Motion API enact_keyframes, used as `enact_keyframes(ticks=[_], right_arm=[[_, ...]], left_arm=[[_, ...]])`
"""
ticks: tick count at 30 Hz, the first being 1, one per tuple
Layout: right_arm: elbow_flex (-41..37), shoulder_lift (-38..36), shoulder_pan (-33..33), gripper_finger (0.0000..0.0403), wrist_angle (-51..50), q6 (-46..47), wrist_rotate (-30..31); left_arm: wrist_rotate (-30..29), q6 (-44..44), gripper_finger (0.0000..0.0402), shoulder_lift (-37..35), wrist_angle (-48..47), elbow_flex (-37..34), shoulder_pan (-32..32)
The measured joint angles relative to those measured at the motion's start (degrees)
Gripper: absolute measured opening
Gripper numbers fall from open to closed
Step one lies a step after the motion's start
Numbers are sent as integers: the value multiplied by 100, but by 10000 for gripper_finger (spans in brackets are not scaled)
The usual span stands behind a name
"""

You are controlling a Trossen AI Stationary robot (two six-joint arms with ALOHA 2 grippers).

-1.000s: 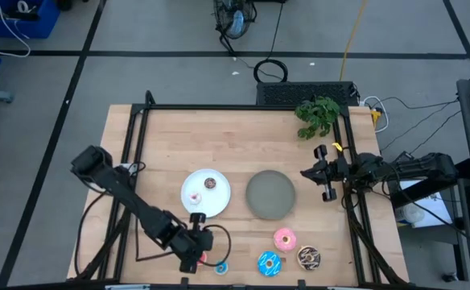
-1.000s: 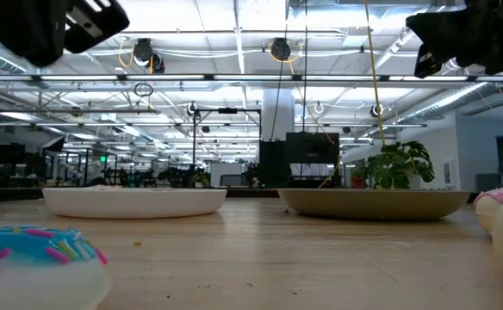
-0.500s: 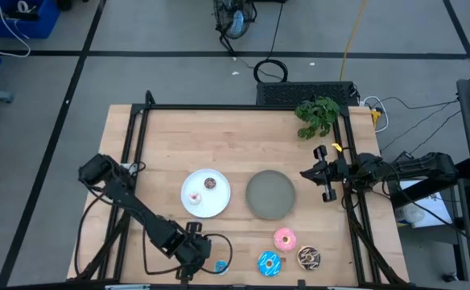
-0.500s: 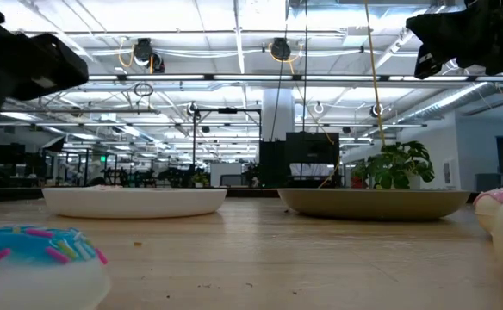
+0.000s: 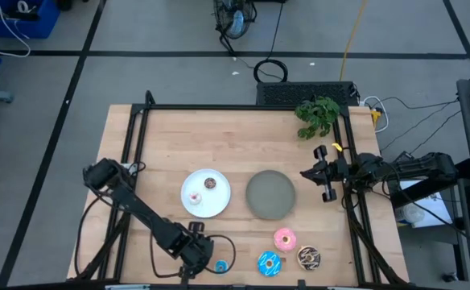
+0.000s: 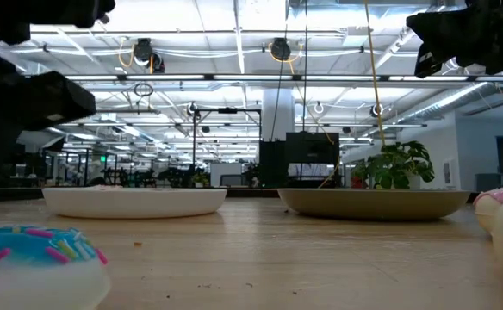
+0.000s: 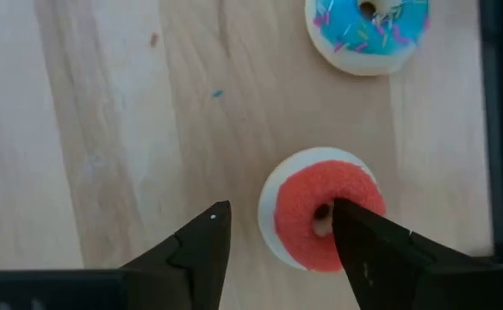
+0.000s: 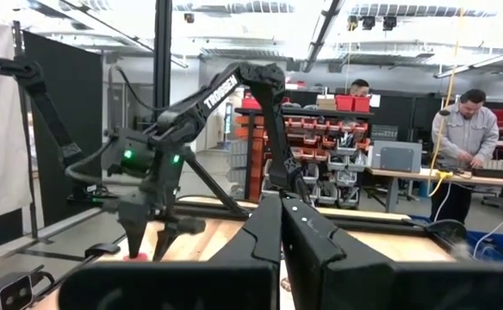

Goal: Pick & Place donuts
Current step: Put the small orange doughnut on the white plate

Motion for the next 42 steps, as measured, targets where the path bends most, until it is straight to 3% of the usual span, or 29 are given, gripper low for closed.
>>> enact_keyframes(ticks=[16,20,27,34,42], right_arm=[[1,7,0,0,45,-15,0],[1,7,0,0,44,-15,0],[1,7,0,0,36,-13,0],[-1,7,0,0,1,-58,0],[0,7,0,0,2,-50,0]], left_arm=[[255,239,197,280,230,17,15],[398,223,152,284,220,13,21],[797,202,17,293,184,7,144],[807,514,34,13,-115,-20,155],[26,336,9,-1070,-1623,512,173]])
